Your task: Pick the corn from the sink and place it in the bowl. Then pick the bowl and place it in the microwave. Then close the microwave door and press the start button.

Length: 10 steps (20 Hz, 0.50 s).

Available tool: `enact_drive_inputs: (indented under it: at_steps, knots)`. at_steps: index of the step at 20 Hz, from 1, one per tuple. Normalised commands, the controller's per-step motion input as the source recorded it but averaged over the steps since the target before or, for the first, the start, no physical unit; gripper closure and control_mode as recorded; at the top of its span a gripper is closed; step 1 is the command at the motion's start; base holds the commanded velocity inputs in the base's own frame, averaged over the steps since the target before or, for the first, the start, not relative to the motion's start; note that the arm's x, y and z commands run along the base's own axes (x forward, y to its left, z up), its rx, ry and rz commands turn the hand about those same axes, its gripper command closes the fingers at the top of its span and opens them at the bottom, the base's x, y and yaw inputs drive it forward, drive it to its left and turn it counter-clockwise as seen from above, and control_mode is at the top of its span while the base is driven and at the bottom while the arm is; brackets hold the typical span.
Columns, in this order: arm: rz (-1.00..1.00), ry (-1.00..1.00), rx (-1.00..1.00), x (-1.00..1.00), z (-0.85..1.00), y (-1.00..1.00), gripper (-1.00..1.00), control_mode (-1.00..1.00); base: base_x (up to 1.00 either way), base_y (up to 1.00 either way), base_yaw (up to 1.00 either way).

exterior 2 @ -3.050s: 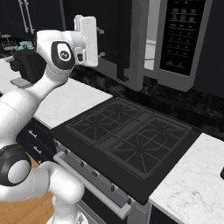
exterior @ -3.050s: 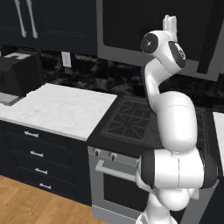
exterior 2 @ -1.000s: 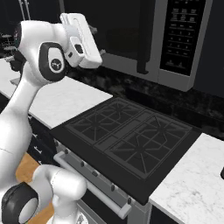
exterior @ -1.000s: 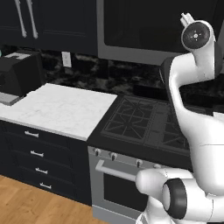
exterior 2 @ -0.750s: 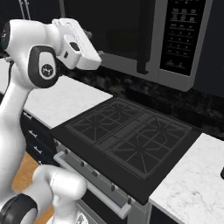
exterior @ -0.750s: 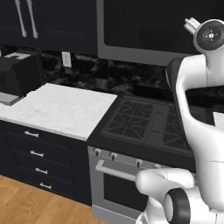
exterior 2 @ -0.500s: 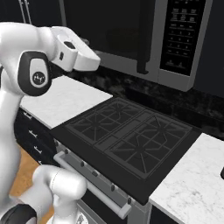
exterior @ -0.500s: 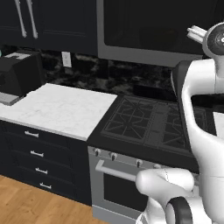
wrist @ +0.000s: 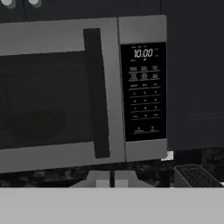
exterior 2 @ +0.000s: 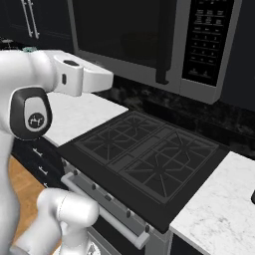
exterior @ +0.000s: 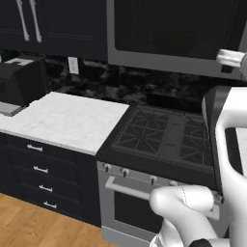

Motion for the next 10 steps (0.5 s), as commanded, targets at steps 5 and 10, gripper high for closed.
enact_drive_inputs:
  at_steps: [5,10]
  knots:
    - [0.04,0.02,-0.13,-0.11,-0.45,-0.20,1.00,-1.00,0.00,0.00,0.00]
    - [0.00,0.02,0.00,0.00,-0.17,-0.32,1.00,-1.00,0.00,0.00,0.00]
